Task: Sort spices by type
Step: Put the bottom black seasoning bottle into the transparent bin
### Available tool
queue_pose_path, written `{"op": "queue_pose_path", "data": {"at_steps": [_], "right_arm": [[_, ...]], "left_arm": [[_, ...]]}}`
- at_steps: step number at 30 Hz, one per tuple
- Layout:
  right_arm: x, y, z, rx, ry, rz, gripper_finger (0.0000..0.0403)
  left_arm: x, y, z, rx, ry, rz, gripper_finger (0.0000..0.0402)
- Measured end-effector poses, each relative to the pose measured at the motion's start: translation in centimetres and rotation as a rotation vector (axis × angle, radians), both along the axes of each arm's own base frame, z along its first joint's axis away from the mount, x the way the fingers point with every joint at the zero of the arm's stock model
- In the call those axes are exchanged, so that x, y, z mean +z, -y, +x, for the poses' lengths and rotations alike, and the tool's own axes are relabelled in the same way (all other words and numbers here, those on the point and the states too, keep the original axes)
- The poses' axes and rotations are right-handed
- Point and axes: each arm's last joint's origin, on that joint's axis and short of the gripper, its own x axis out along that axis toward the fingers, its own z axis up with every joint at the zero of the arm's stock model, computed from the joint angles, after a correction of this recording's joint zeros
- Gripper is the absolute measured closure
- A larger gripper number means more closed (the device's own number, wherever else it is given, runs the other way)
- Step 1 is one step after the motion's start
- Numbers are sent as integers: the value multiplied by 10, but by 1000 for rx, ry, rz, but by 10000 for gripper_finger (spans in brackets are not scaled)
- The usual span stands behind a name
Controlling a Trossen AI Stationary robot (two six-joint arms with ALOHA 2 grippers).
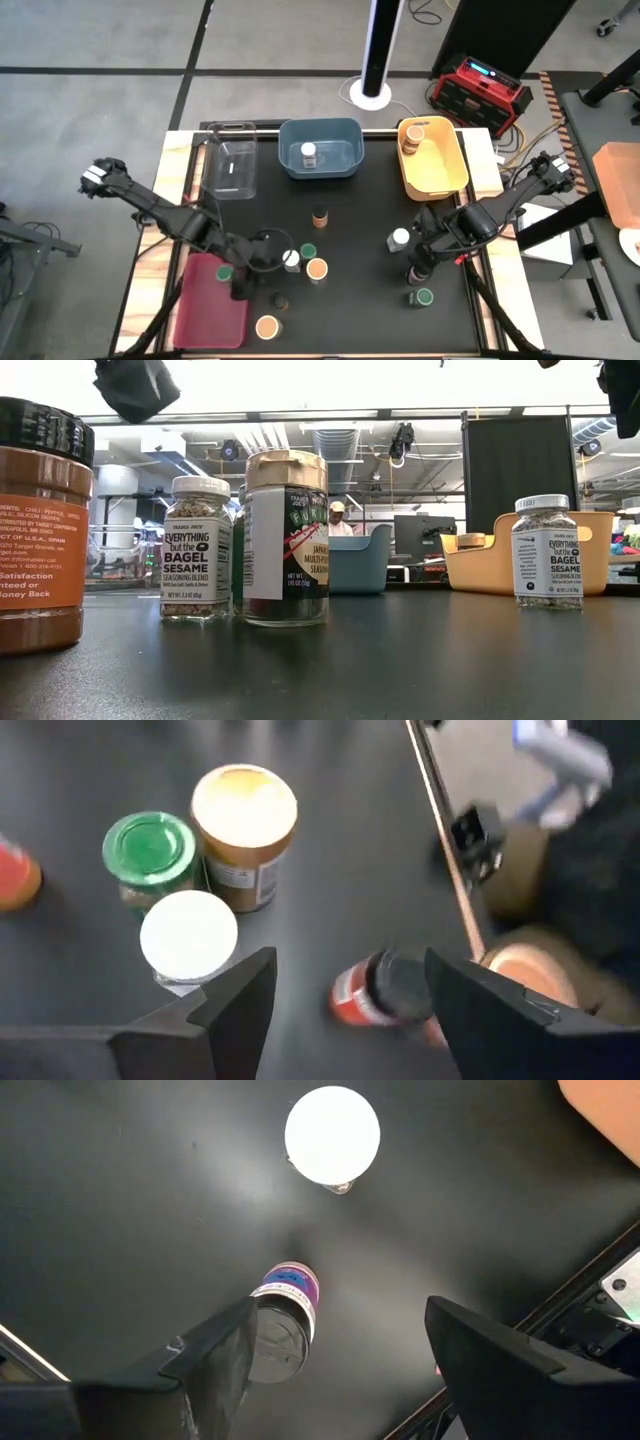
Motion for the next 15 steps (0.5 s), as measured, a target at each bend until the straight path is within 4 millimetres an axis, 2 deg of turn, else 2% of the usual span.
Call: {"op": "queue_pose_path", "data": {"at_steps": [3,9,15], "right_arm": [[2,0,0,17,6,1,121],[2,0,0,112,6,-16,132],[2,0,1,219,3,-32,134]], "left_arm": [[7,3,5,126,-103,-78,162],[17,8,21,390,-240,-102,162],[27,25,46,492,-340,-85,162]]}}
